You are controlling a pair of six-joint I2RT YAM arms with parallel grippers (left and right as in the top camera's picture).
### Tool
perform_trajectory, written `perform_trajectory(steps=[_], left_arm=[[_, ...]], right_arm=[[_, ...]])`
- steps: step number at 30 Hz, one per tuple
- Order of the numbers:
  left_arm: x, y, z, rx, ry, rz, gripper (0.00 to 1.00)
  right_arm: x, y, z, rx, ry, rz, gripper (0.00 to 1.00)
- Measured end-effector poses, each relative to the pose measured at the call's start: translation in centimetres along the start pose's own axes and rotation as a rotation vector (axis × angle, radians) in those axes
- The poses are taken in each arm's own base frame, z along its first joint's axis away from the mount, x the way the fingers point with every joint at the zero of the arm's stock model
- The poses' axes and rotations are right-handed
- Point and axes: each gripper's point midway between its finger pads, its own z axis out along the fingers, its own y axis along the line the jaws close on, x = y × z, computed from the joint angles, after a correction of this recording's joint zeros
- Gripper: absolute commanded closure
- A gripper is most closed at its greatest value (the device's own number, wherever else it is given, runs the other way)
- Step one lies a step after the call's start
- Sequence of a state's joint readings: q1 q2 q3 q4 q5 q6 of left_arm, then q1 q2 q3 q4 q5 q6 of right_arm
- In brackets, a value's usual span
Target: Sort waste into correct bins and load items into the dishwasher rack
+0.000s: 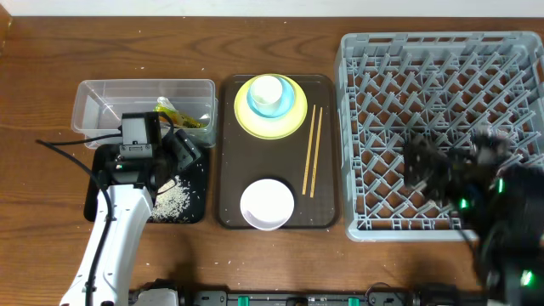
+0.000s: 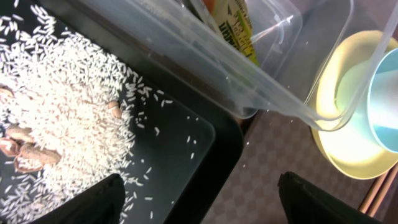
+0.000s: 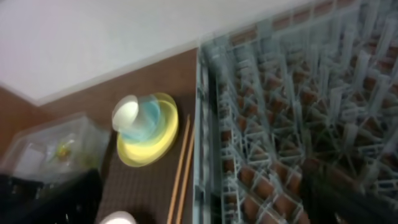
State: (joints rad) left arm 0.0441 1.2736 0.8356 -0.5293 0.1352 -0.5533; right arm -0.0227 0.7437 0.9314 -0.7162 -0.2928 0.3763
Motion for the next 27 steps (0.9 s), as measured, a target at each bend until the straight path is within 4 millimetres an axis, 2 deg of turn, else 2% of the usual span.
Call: perform_trajectory(steps=[3, 6, 9, 11, 13, 14, 15, 16, 18, 22, 25, 27], left_arm=[[0.0, 0.0, 0.0, 0.0, 0.0, 0.0, 0.15], [0.0, 0.0, 0.0, 0.001, 0.0, 0.0, 0.15], [0.0, 0.0, 0.0, 0.001, 0.0, 0.0, 0.15], [0.0, 0.0, 0.0, 0.001, 0.0, 0.0, 0.15], [0.0, 0.0, 0.0, 0.001, 0.0, 0.0, 0.15], [0.0, 0.0, 0.0, 0.002, -0.001, 0.0, 0.15], [0.0, 0.0, 0.0, 0.002, -0.001, 0.0, 0.15], [0.0, 0.0, 0.0, 0.002, -0.001, 0.0, 0.15], [0.0, 0.0, 0.0, 0.002, -0.001, 0.0, 0.15], [0.0, 0.0, 0.0, 0.001, 0.0, 0.0, 0.15], [0.0, 0.0, 0.0, 0.002, -0.001, 0.0, 0.15], [0.0, 0.0, 0.0, 0.002, -0.001, 0.0, 0.15]], right_arm=[[-0.1, 2.3, 2.0, -0.018, 0.177, -0.015, 0.01], [0.3, 6.2, 5.6, -0.1, 0.274, -0.084, 0.01], [2.5, 11.2, 9.4, -0.224, 0.328, -0.185, 0.01], [5.1, 14.7, 11.4, -0.312, 0.374, -0.241, 0.03], [7.2, 17.3, 12.6, -0.389, 0.411, -0.275, 0.31], [8.9, 18.8, 13.2, -0.44, 0.446, -0.296, 0.5], [10.1, 19.6, 13.5, -0.47, 0.472, -0.306, 0.64], [11.5, 20.2, 14.0, -0.487, 0.506, -0.315, 0.76], [14.6, 20.8, 14.9, -0.494, 0.584, -0.334, 0.89], [19.9, 19.8, 16.5, -0.432, 0.718, -0.37, 0.98], [22.2, 19.1, 16.8, -0.389, 0.775, -0.388, 0.99], [22.7, 18.8, 16.7, -0.374, 0.792, -0.396, 0.99]])
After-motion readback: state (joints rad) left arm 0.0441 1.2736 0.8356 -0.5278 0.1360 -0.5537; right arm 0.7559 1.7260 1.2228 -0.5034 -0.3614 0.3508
